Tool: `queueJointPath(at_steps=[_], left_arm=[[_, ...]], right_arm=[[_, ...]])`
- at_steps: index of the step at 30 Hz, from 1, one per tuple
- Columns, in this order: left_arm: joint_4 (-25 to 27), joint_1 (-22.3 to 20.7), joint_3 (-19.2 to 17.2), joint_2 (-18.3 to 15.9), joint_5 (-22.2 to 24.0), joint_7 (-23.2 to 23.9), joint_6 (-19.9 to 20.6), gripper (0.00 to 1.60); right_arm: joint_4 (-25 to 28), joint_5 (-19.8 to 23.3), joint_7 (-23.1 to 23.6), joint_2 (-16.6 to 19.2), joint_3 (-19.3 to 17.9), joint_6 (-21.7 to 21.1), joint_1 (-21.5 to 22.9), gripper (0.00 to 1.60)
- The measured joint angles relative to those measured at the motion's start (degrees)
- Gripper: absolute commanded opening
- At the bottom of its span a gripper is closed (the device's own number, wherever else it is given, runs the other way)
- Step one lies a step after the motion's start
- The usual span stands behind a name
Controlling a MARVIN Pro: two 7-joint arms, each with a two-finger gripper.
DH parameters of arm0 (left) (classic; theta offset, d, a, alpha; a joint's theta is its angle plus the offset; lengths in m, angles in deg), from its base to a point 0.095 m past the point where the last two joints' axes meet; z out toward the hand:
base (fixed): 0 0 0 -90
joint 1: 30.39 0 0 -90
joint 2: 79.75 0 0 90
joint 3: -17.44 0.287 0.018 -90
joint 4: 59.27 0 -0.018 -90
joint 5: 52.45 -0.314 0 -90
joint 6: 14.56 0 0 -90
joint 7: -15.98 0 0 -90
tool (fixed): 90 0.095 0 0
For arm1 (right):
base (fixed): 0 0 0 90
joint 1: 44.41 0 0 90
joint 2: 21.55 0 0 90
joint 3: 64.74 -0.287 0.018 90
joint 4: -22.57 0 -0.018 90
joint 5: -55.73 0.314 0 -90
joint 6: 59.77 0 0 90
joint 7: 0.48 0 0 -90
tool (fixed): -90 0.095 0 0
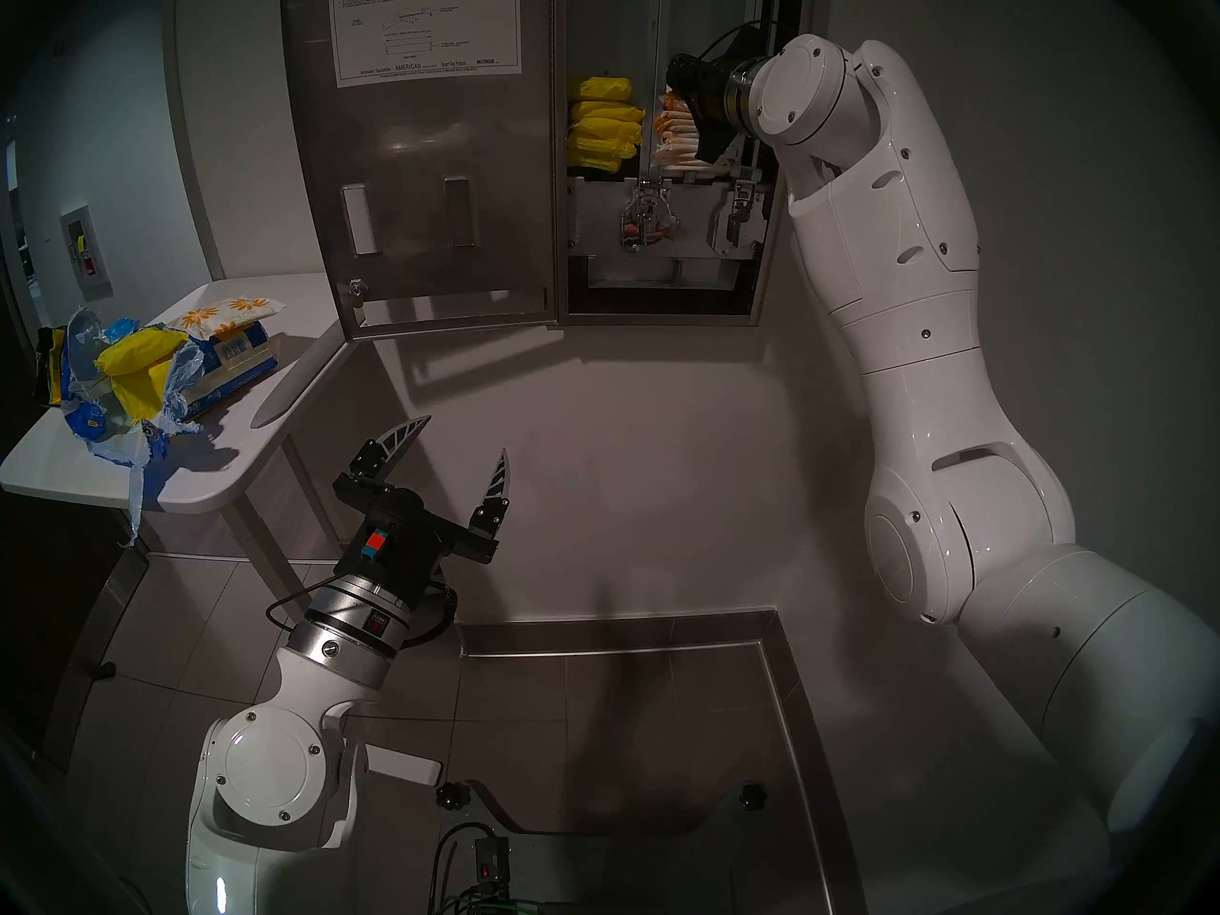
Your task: Open the dispenser door, put the pads inside, close the door
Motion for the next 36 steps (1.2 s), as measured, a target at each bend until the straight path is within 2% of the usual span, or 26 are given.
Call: queueJointPath(at_steps=[4, 5, 7, 8, 12, 15, 16, 18, 21, 23, 27, 36], left_arm=[[0.0, 0.0, 0.0, 0.0, 0.0, 0.0, 0.0, 1.60], [0.0, 0.0, 0.0, 0.0, 0.0, 0.0, 0.0, 1.60], [0.0, 0.0, 0.0, 0.0, 0.0, 0.0, 0.0, 1.60], [0.0, 0.0, 0.0, 0.0, 0.0, 0.0, 0.0, 1.60], [0.0, 0.0, 0.0, 0.0, 0.0, 0.0, 0.0, 1.60], [0.0, 0.0, 0.0, 0.0, 0.0, 0.0, 0.0, 1.60], [0.0, 0.0, 0.0, 0.0, 0.0, 0.0, 0.0, 1.60], [0.0, 0.0, 0.0, 0.0, 0.0, 0.0, 0.0, 1.60], [0.0, 0.0, 0.0, 0.0, 0.0, 0.0, 0.0, 1.60], [0.0, 0.0, 0.0, 0.0, 0.0, 0.0, 0.0, 1.60], [0.0, 0.0, 0.0, 0.0, 0.0, 0.0, 0.0, 1.60], [0.0, 0.0, 0.0, -0.1, 0.0, 0.0, 0.0, 1.60]], right_arm=[[0.2, -0.3, 0.3, 0.1, 0.0, -0.2, 0.0, 0.00], [0.1, -0.4, 0.2, 0.0, 0.0, -0.3, 0.0, 0.37], [-0.1, -0.5, 0.0, 0.0, 0.0, -0.4, 0.0, 0.68], [-0.2, -0.5, -0.1, -0.1, 0.0, -0.4, 0.0, 0.75], [-0.6, -0.7, -0.9, -0.5, -0.1, -0.6, 0.0, 0.80], [-1.0, -0.8, -1.5, -0.8, -0.2, -0.7, 0.1, 0.60], [-1.1, -0.8, -1.6, -0.8, -0.2, -0.7, 0.2, 0.59], [-1.6, -0.8, -2.0, -1.1, -0.3, -0.7, 0.2, 0.67], [-2.4, -0.9, -2.6, -1.3, -0.3, -0.5, 0.3, 1.32], [-2.6, -0.9, -3.0, -1.4, -0.5, -0.4, 0.5, 1.49], [-2.6, -1.2, -4.0, -1.5, -0.9, 0.1, 1.3, 1.60], [-2.4, -1.4, -4.0, -1.4, -1.5, 1.1, 1.5, 1.60]])
